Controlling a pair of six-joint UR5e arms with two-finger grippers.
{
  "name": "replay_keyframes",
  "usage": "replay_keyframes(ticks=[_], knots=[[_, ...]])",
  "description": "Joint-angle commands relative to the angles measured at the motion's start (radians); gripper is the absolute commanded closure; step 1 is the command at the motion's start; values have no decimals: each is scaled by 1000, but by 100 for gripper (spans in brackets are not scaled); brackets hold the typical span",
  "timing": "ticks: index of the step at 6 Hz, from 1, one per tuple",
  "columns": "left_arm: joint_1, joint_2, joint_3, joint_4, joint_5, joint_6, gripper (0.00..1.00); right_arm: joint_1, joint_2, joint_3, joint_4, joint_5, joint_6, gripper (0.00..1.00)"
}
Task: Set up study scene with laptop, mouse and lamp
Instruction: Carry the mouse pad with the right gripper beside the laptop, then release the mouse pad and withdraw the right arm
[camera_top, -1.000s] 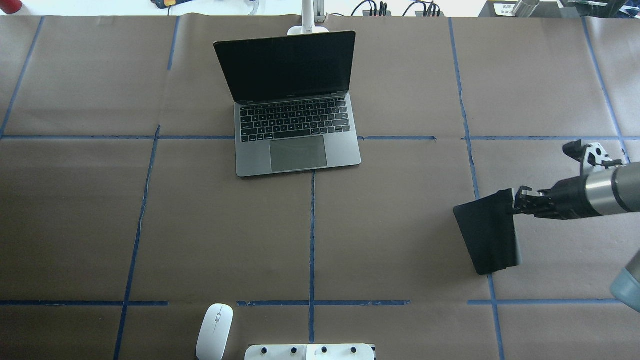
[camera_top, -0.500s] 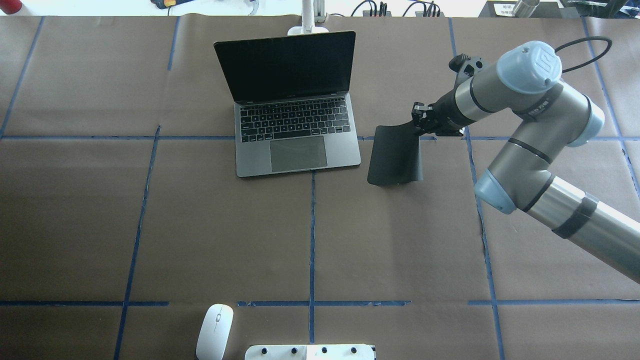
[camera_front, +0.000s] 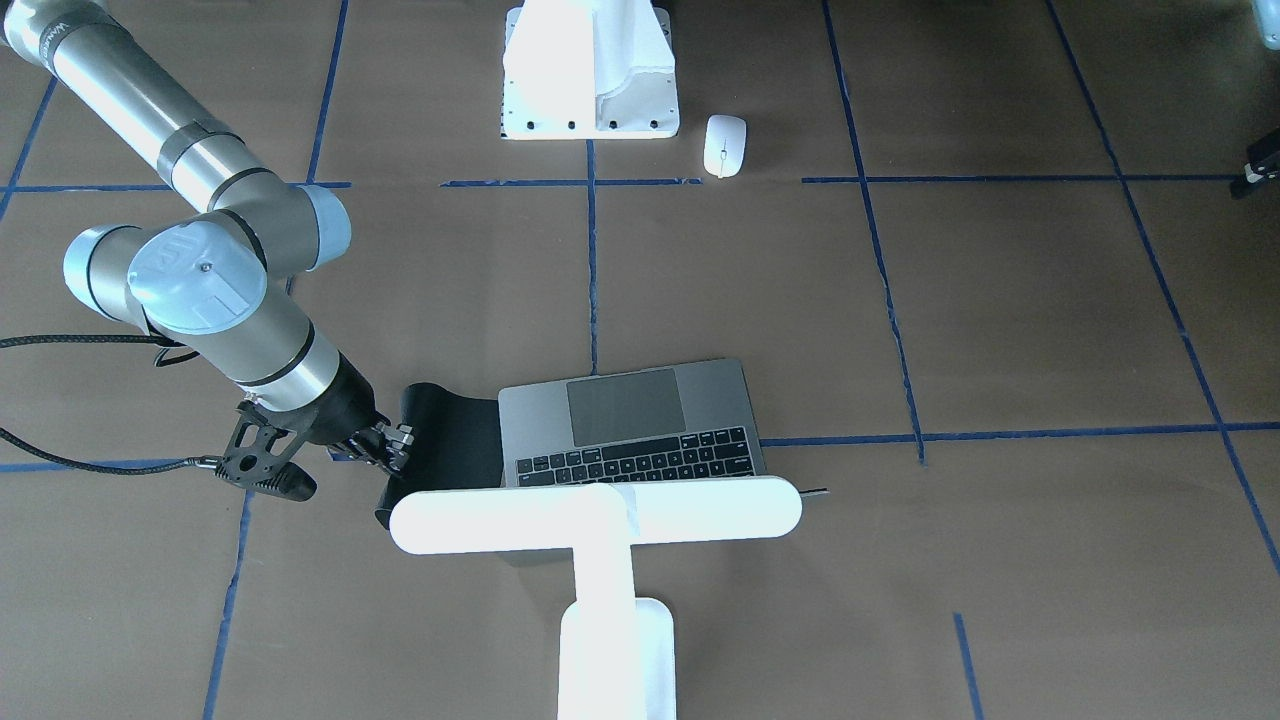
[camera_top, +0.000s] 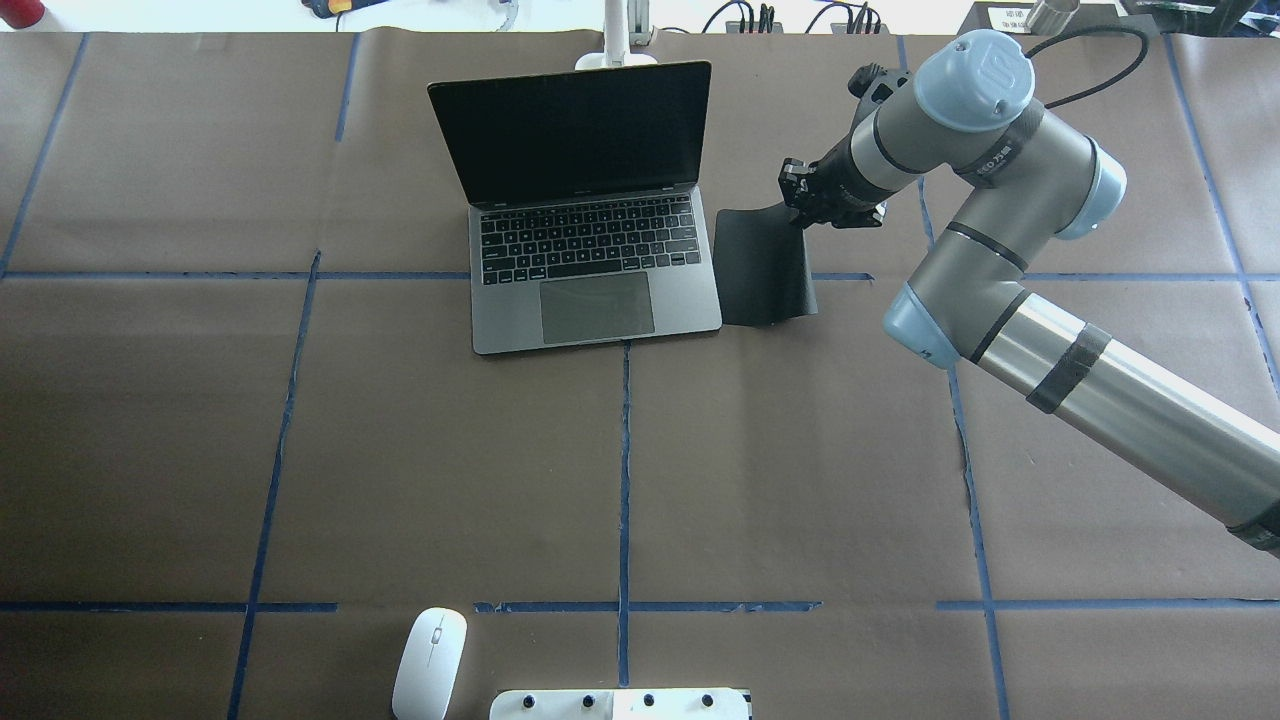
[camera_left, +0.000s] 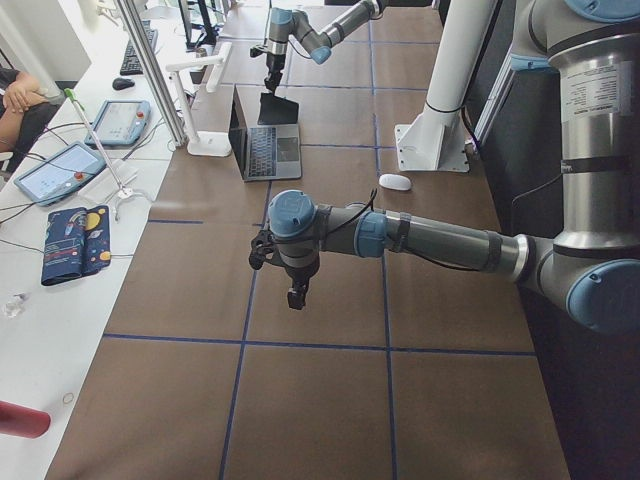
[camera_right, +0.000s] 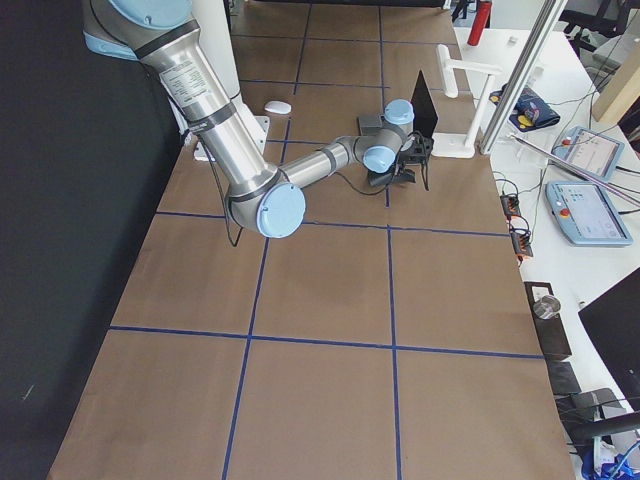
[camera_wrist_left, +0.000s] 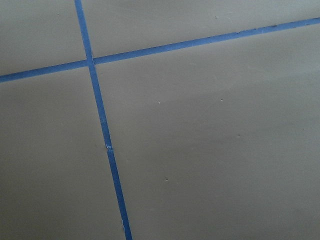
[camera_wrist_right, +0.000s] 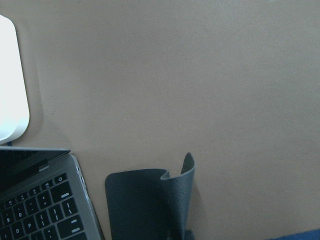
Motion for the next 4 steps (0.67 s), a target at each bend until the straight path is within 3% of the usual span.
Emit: replay_keyframes(ticks=[1, 2, 4], knots=[[2, -15, -12, 0, 9, -19, 0, 3, -19, 1, -5, 8, -86, 0], [6, -18, -47, 3, 12, -25, 0, 44, -52, 11, -9, 56, -166, 0], [30, -85, -53, 1, 15, -112, 0, 155, -228, 143, -19, 184, -380, 0]])
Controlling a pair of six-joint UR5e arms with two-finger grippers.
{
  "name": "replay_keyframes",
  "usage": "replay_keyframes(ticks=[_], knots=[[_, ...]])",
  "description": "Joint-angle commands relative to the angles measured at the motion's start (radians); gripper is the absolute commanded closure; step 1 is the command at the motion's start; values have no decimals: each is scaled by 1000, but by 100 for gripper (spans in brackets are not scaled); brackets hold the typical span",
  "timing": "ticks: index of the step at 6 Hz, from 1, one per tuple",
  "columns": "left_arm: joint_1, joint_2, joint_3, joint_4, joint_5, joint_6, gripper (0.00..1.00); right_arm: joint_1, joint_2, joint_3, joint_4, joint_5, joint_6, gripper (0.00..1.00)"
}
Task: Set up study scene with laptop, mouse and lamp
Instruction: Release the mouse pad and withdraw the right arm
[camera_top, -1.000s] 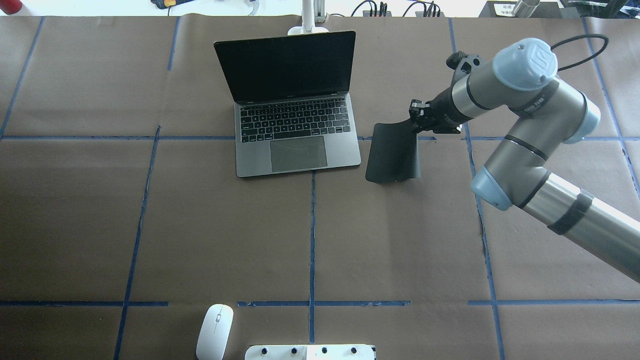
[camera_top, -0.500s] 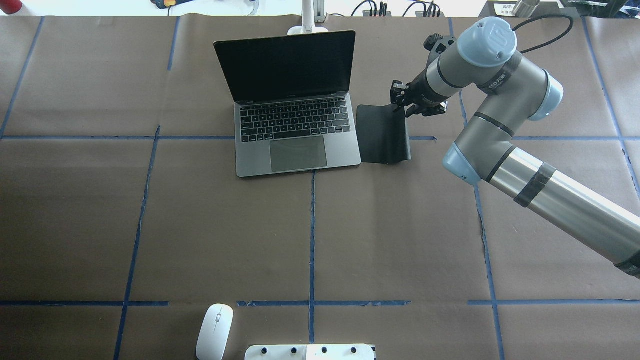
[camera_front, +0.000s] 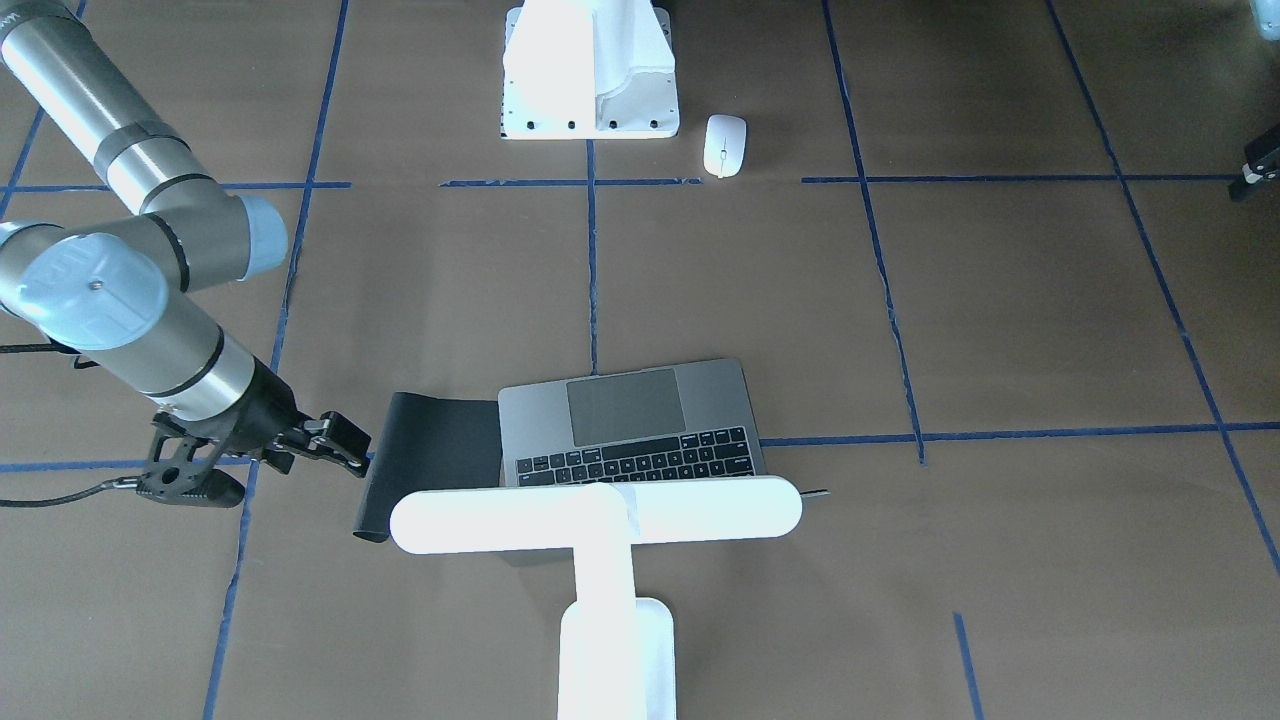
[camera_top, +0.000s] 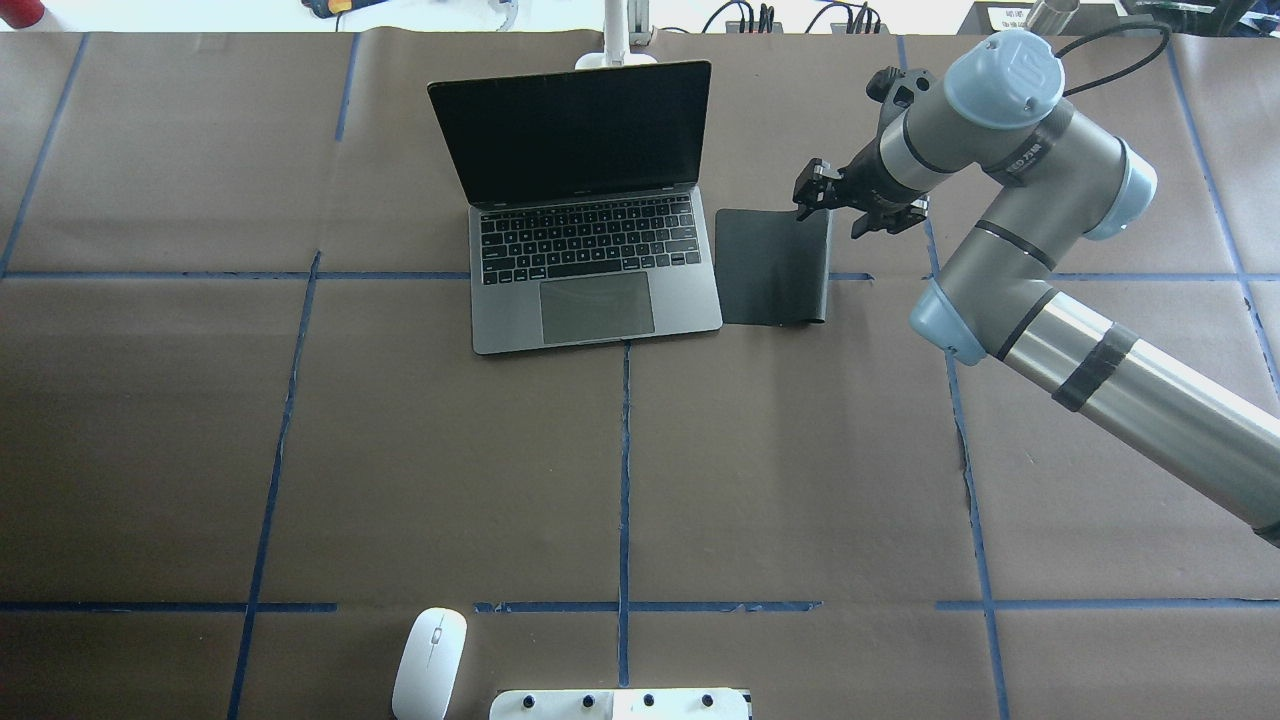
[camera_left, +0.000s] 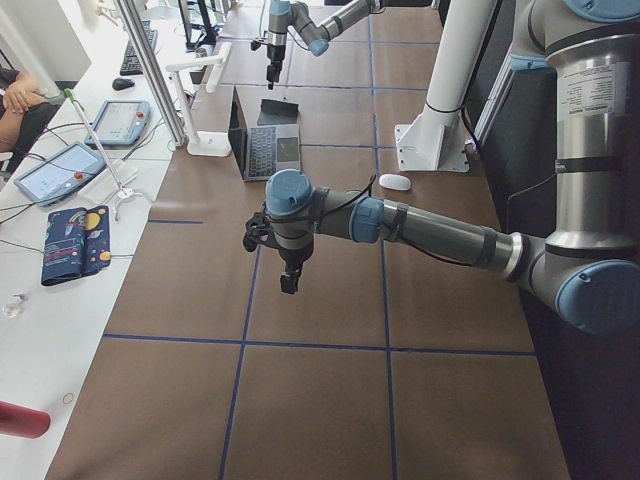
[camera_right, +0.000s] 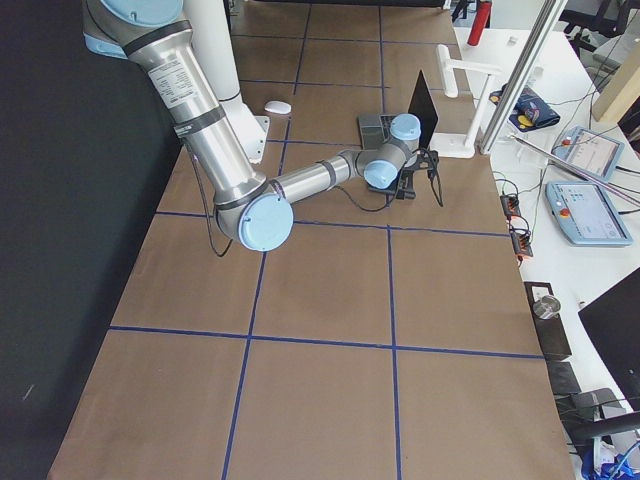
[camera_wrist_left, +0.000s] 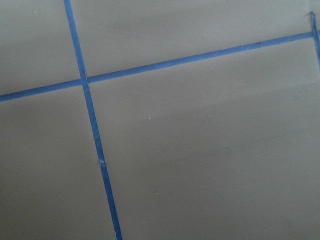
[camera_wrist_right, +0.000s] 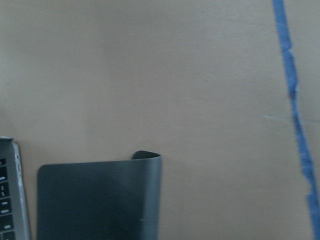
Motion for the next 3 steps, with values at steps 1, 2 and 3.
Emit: replay_keyframes(ticks=[1, 2, 3], knots=[[27, -33, -70, -41, -1, 10, 0, 98, -213, 129, -3, 89, -242, 0], [66, -31, -99, -45, -3, 10, 0, 151, -313, 157, -3, 106, -392, 0], [111, -31, -122, -43, -1, 3, 0, 222, -401, 157, -3, 129, -577, 0]])
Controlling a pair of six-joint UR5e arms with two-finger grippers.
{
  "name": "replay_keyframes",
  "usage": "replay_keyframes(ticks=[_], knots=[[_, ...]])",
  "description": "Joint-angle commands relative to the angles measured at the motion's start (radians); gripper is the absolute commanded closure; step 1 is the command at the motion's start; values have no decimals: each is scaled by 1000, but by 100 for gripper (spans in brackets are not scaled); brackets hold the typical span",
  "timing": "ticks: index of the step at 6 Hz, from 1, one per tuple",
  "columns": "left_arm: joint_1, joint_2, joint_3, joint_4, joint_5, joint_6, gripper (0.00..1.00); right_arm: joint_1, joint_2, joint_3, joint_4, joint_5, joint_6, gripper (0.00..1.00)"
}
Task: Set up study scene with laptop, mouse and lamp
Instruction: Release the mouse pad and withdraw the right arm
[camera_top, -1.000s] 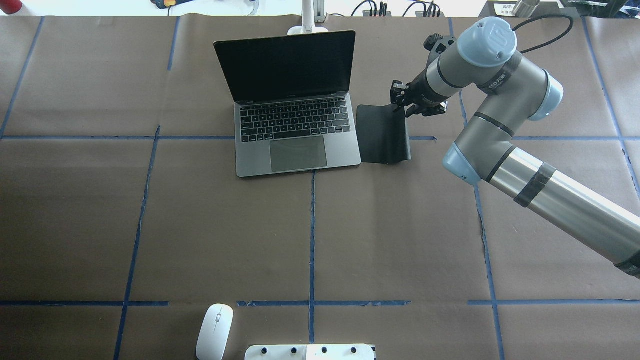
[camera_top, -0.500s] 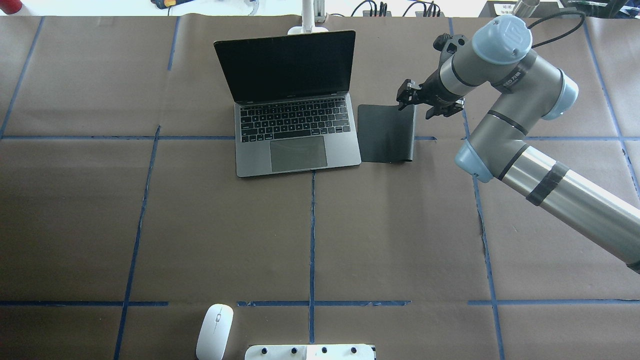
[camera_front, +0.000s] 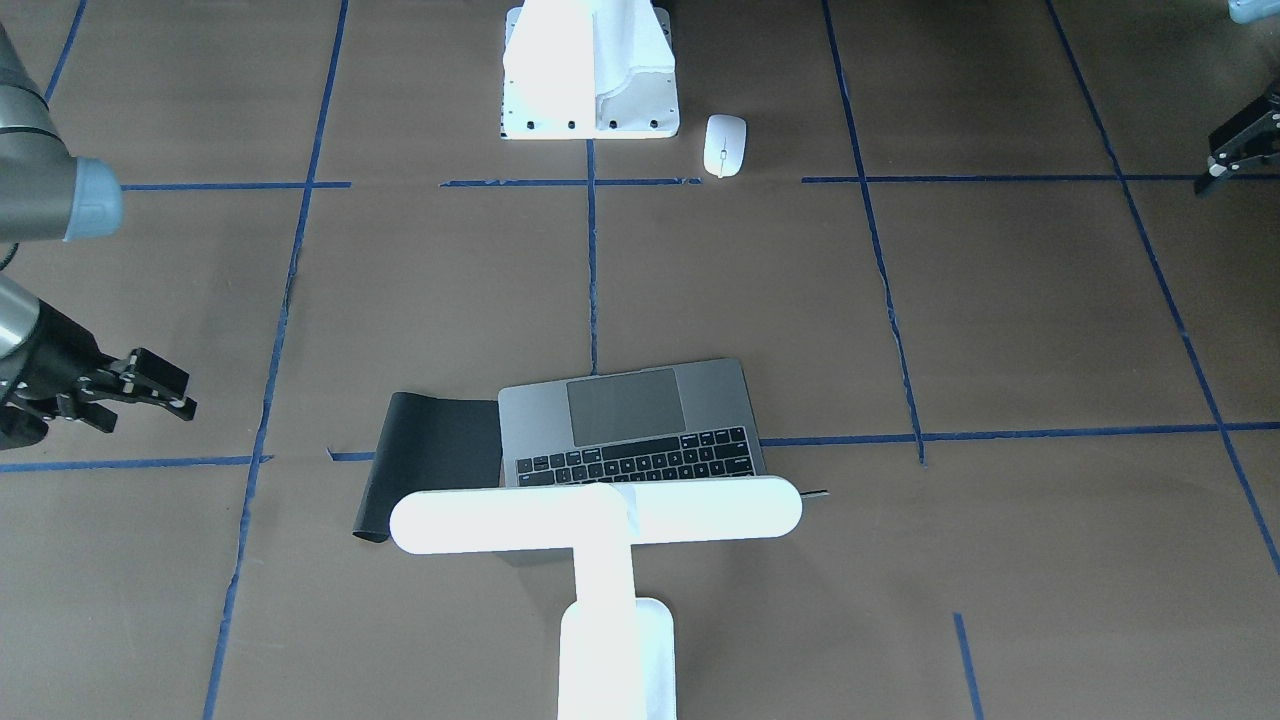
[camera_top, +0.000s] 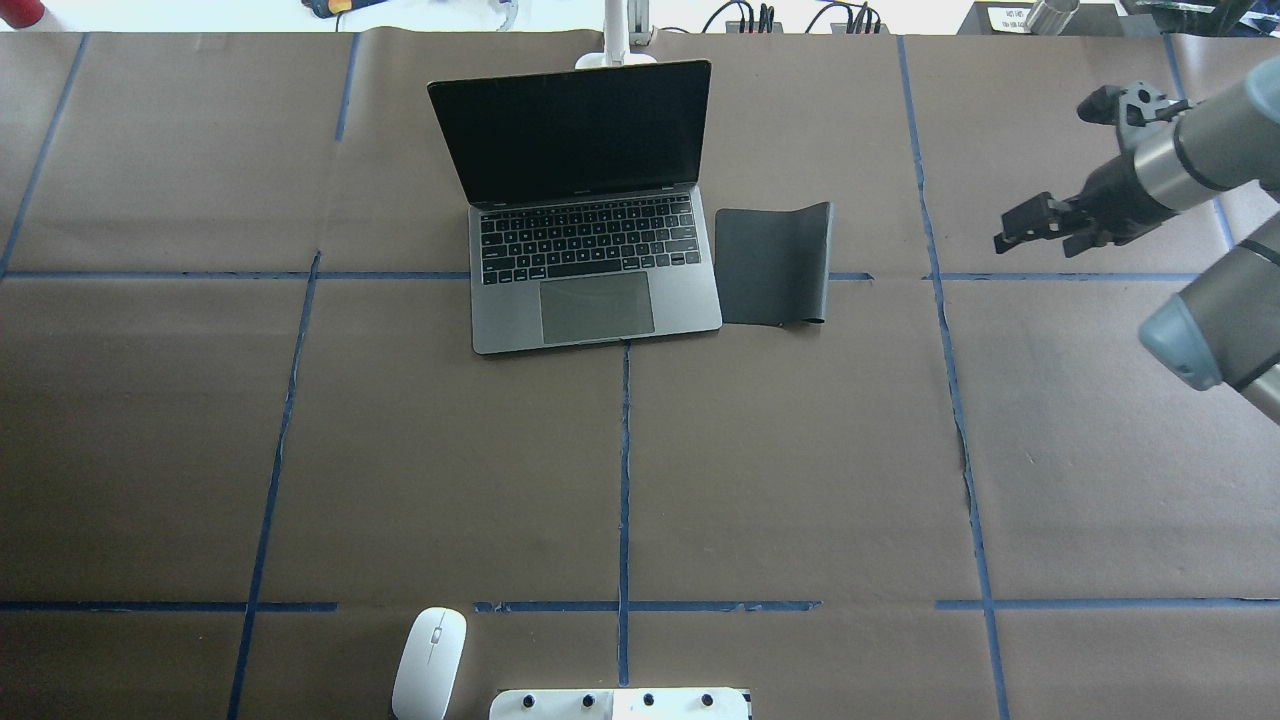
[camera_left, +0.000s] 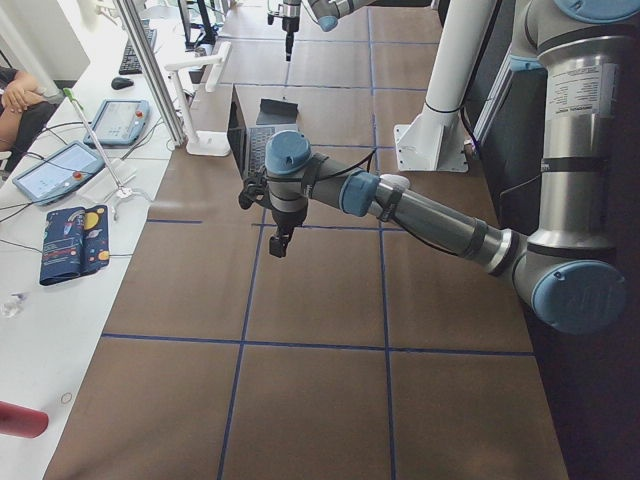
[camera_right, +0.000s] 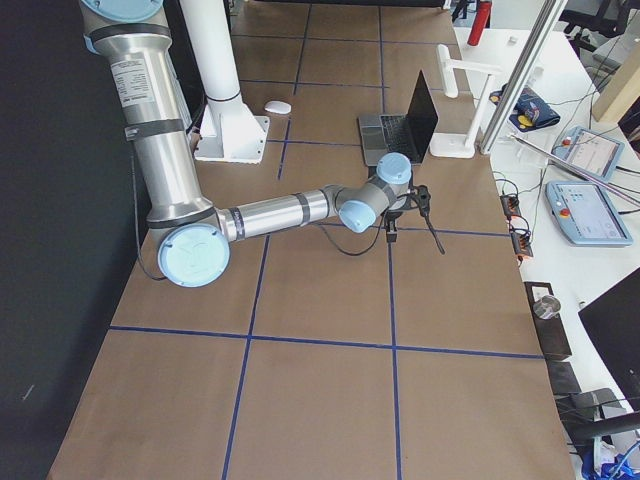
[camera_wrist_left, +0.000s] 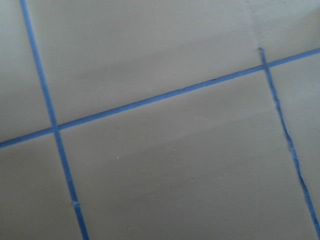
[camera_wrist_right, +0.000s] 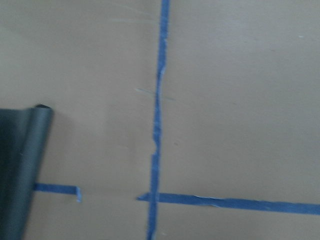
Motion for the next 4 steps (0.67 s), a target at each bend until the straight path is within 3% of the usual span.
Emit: replay_keyframes(ticks=[1, 2, 4], knots=[[51, -4, -41, -10, -1, -17, 0, 135, -180, 9, 0, 40, -356, 0], [138, -28, -61, -16, 8, -52, 0, 204, -247, 6, -2, 57, -510, 0], [304, -108, -114, -16, 138, -325, 0, 320, -355, 5, -36, 68, -737, 0]])
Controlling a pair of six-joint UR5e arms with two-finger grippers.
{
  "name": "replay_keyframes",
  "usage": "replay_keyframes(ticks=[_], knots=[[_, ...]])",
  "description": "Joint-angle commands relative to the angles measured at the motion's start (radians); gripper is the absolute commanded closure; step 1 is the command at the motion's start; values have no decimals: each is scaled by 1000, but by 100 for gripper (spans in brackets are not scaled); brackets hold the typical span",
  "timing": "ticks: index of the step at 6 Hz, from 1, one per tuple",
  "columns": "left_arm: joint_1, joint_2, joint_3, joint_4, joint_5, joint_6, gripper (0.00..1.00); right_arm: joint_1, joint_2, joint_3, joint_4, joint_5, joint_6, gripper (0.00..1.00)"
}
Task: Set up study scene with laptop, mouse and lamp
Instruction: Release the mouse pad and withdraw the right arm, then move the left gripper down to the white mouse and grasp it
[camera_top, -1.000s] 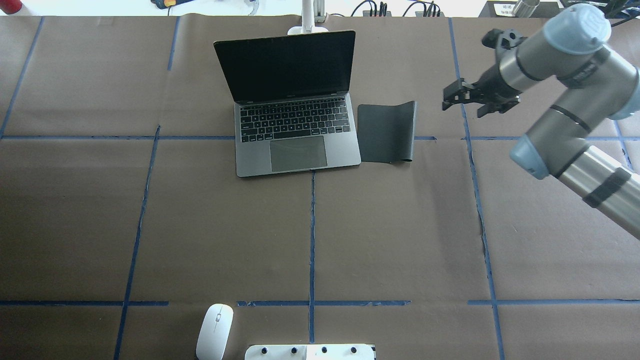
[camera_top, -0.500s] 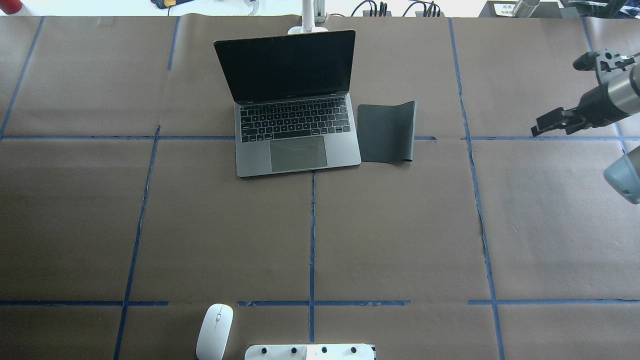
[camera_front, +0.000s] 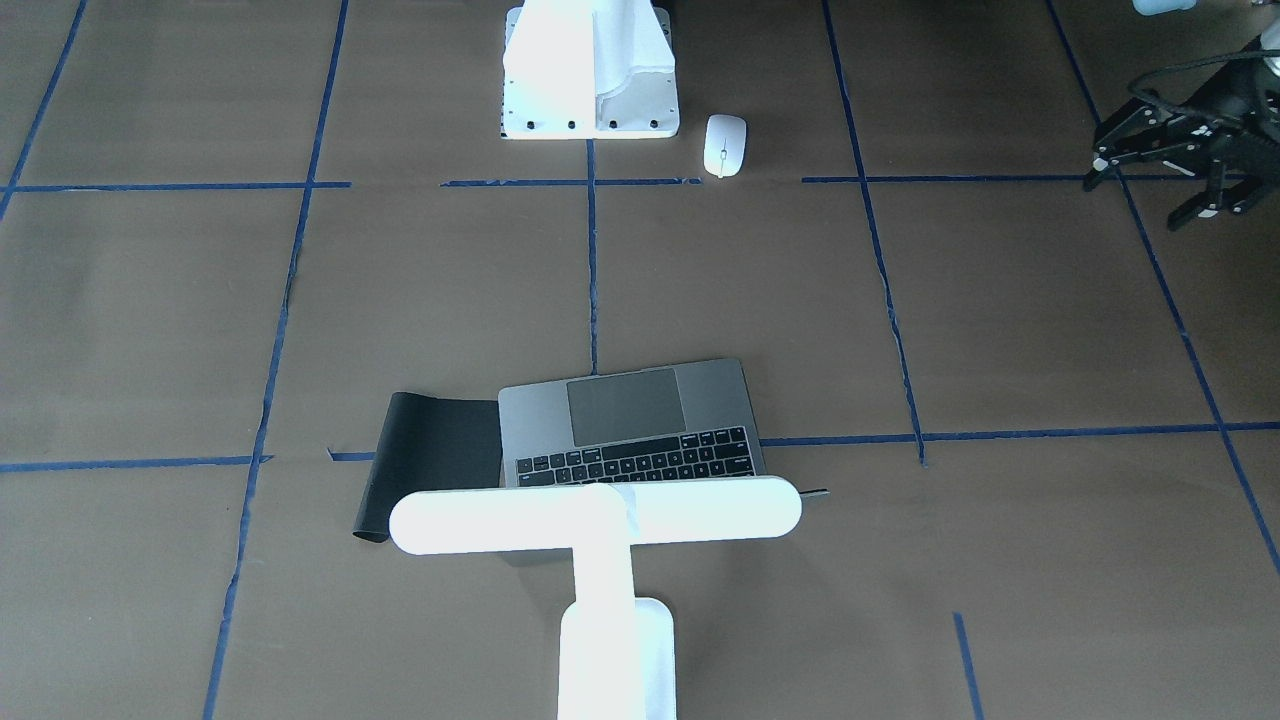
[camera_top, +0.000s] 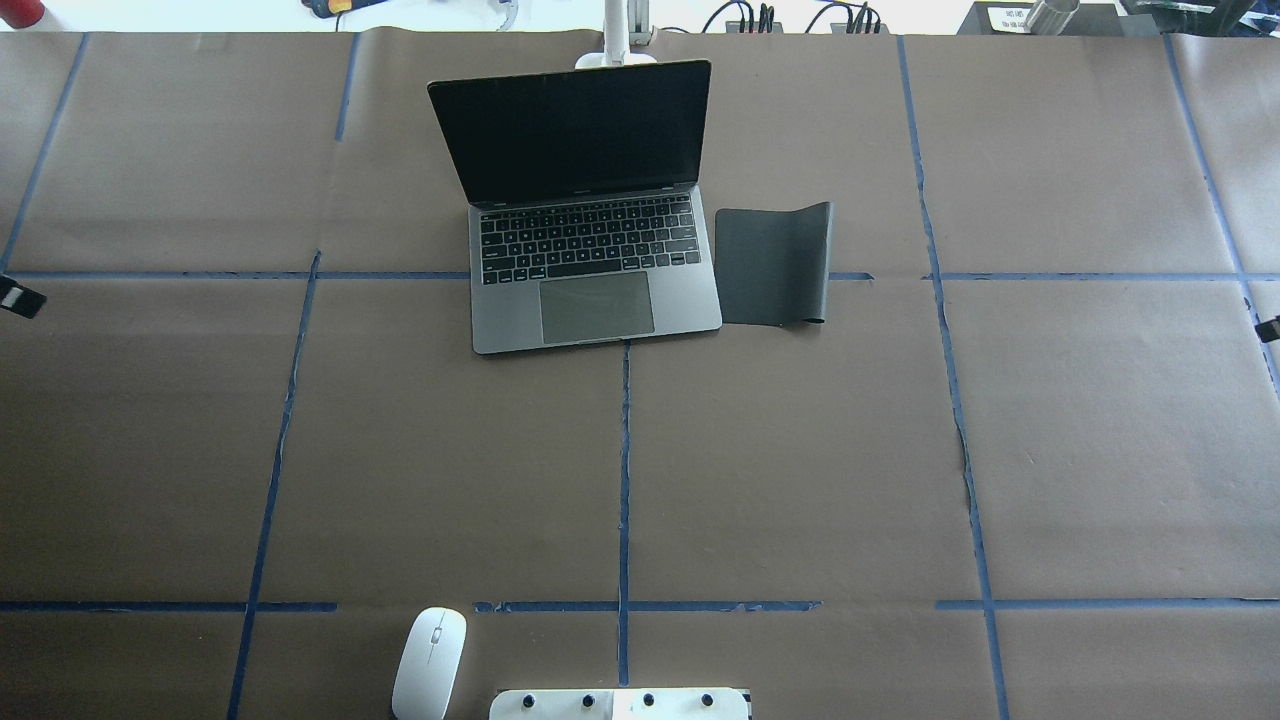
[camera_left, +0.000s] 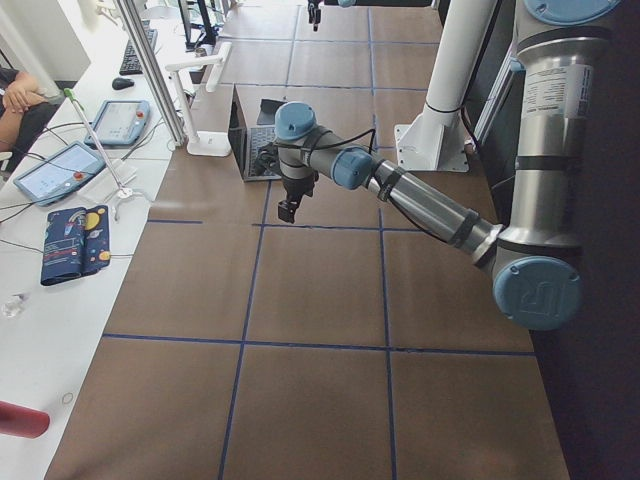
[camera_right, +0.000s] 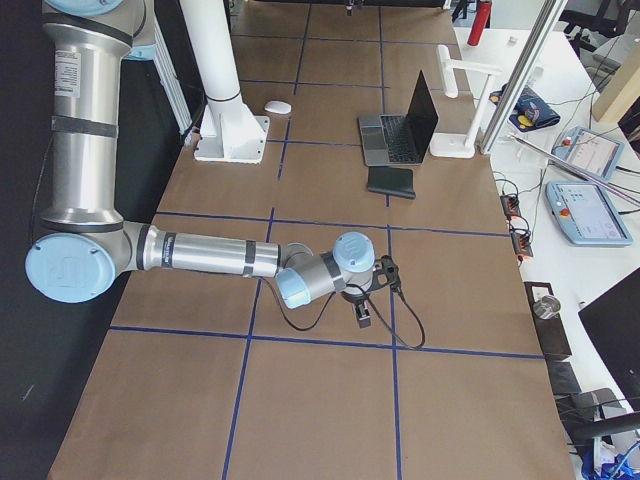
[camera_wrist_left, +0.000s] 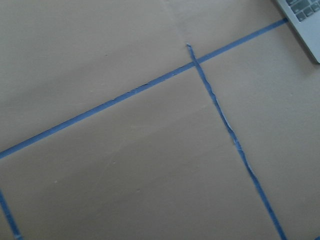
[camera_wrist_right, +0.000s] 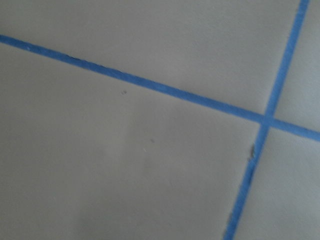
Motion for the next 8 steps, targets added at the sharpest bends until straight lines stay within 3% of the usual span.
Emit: replay_keyframes(ticks=[1, 4, 6, 8], knots=[[215, -39, -79, -1, 143, -293, 0, 137, -88, 3, -96, 21, -227, 0], [594, -79, -180, 1, 380, -728, 0, 161, -122, 9, -107, -5, -237, 0], [806, -82, -173, 1, 562, -882, 0, 161, -124, 8, -107, -5, -237, 0], [1011, -84, -167, -1, 676, -995, 0, 161, -124, 6, -107, -5, -237, 0]])
